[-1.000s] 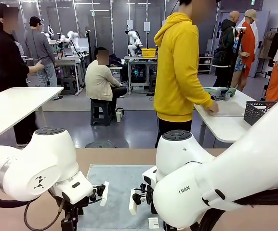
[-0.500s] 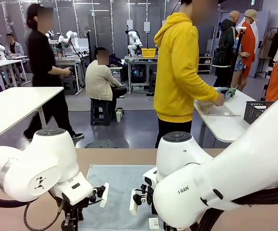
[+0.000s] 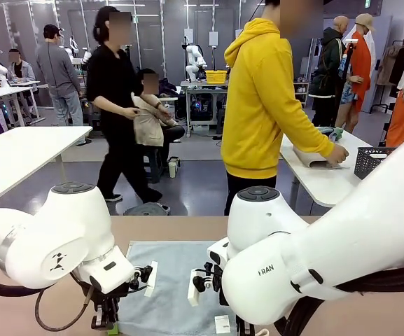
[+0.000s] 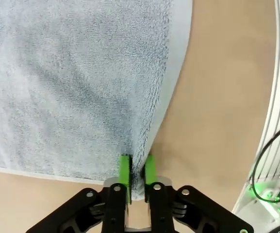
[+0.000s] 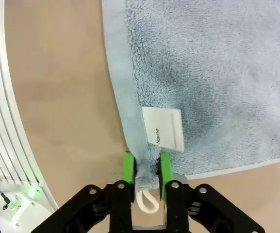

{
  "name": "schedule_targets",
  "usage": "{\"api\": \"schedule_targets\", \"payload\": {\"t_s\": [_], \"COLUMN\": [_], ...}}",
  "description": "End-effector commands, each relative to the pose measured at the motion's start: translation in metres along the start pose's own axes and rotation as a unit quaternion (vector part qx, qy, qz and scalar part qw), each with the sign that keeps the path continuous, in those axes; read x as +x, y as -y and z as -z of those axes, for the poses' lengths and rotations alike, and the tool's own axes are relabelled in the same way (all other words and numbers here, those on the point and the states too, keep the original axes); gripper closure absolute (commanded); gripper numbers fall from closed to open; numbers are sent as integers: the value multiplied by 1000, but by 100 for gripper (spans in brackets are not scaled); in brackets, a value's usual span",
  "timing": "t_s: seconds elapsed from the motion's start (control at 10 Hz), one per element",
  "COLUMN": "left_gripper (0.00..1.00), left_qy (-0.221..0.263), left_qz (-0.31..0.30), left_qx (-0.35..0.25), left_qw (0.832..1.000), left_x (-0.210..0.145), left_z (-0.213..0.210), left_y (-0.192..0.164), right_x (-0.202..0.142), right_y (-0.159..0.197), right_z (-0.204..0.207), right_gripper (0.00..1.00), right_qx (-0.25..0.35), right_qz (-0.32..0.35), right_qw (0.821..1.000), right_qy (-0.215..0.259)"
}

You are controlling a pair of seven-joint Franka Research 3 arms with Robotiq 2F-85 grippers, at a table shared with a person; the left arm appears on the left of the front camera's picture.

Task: Fold the towels and place them in the basket.
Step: When a person lays out a Towel with hook on the table, fold it in half twice.

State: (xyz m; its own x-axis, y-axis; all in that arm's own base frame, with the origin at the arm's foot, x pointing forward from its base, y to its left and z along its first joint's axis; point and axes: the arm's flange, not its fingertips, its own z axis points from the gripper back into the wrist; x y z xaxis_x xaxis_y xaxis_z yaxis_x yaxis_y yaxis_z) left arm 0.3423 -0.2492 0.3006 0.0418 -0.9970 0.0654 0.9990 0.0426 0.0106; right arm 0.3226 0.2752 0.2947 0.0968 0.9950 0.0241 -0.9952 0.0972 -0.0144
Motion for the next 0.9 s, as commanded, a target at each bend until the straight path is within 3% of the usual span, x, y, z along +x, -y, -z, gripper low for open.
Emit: {"api": "schedule_targets", "payload": {"t_s": [0.0,0.4,0.6,0.8], "left_gripper": [100,100,100,100], "left_qy": [-10,-2,34,38], "left_qz": [11,15,31,20], "left_qx": [0,-16,-25,-27], "left_qw": [1000,1000,999,999], "left_x": [-33,-31,-28,-28], "left_z": [14,-4,-33,-53], "left_y": [42,40,38,27], "right_x": [-32,-34,-32,-28], "right_y": [-27,-22,-19,-12], "right_z": [10,-9,-37,-66], "right_gripper": [100,100,100,100], "right_qx": [10,22,45,20], "right_qz": [0,0,-26,-33], "right_qw": [1000,1000,999,999], "right_qy": [1,14,10,27]}}
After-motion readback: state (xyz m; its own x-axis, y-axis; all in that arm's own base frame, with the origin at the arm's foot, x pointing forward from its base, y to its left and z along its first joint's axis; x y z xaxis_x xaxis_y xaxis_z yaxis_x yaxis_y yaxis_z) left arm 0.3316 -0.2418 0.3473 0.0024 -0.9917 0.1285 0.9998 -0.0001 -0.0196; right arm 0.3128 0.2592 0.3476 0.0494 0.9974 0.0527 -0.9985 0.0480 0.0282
